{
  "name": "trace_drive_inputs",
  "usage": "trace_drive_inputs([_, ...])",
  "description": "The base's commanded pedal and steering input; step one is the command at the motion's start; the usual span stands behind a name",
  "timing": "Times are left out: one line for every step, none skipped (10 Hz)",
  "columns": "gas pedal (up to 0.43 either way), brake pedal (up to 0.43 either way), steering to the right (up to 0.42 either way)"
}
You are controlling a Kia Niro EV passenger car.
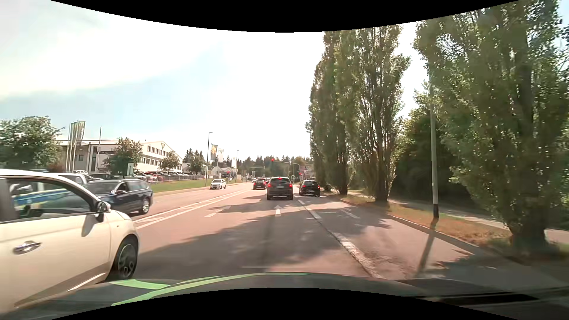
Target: Follow the waypoints while adhering to traffic rules and regulations
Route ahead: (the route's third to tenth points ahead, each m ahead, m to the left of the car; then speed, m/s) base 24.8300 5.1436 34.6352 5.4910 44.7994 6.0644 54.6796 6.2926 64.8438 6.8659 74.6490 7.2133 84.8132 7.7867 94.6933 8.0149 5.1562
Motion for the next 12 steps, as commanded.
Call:
trace_drive_inputs([0.000, 0.000, -0.001])
trace_drive_inputs([0.000, 0.000, -0.002])
trace_drive_inputs([0.000, 0.000, -0.003])
trace_drive_inputs([0.000, 0.000, -0.003])
trace_drive_inputs([0.000, 0.000, -0.004])
trace_drive_inputs([0.000, 0.000, -0.004])
trace_drive_inputs([0.000, 0.000, -0.004])
trace_drive_inputs([0.000, 0.000, -0.004])
trace_drive_inputs([0.000, 0.000, -0.004])
trace_drive_inputs([0.000, 0.000, -0.004])
trace_drive_inputs([0.000, 0.000, -0.004])
trace_drive_inputs([0.000, 0.000, -0.004])
